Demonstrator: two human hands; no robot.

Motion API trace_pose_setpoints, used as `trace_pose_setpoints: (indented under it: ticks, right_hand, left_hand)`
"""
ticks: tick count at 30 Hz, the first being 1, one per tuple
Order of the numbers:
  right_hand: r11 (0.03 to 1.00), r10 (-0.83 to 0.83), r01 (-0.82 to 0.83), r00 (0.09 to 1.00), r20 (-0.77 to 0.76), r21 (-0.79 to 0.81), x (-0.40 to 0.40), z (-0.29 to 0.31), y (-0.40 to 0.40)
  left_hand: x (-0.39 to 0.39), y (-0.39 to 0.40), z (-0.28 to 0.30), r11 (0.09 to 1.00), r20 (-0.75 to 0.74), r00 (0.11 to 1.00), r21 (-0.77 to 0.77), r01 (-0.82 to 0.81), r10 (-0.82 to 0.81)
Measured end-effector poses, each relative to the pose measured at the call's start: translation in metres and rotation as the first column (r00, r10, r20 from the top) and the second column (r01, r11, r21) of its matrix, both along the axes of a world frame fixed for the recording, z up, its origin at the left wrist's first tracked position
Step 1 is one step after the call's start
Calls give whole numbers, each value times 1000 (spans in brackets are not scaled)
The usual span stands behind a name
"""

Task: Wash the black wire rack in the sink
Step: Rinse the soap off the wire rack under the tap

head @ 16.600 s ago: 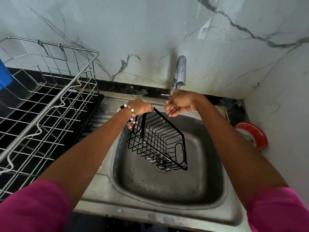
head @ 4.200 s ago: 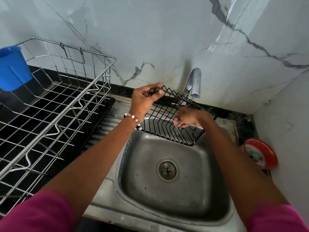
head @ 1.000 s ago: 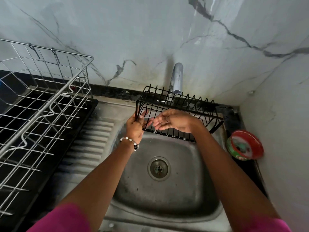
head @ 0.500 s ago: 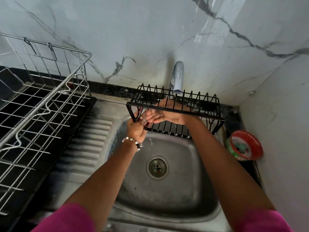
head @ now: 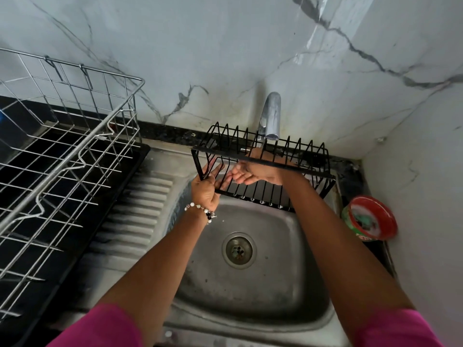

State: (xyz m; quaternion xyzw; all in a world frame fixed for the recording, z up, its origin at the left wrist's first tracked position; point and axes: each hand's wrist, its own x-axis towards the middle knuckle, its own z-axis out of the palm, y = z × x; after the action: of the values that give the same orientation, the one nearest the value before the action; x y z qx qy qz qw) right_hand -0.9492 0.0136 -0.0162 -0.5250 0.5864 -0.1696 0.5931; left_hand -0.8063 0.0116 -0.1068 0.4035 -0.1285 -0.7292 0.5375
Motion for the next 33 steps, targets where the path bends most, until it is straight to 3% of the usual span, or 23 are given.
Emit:
trace_pose_setpoints:
  ticks: [2,6,11,18,23,25,29,33]
  right_hand:
    - [998,-57,57,998,-23,-30,0,6,-1]
    - [951,-236,201,963,-131,-234,3,7,-4]
    - [930,-234,174,960,-157,-323,10,-6,-11]
    - [871,-220,98,954,-204,-481,17,-7,-9]
    - [915,-316,315,948,35,-253,-6,-32,-9]
    - [928,-307,328,942,135,-177,-10,-26,-2]
    - [1000,-28,28,996,90,2,-18,-17,13]
    - [999,-14,16,998,-61,42,-35,-19,20]
  left_hand:
    - [2,0,3,999,-18,1000,24,-24,25]
    - [5,-4,2,995,-33,998,89,-53,56]
    - [15,-8,-2,994,-34,999,112,-5,9]
    - [31,-3,-4,982,-64,982,61,180,-176]
    - [26,-1,-1,979,-14,981,63,194,-194]
    - [20,1,2,977,-6,979,64,205,-206]
    - [7,5,4,970,-20,973,73,231,-230]
    - [-1,2,4,976,-56,983,124,181,-175]
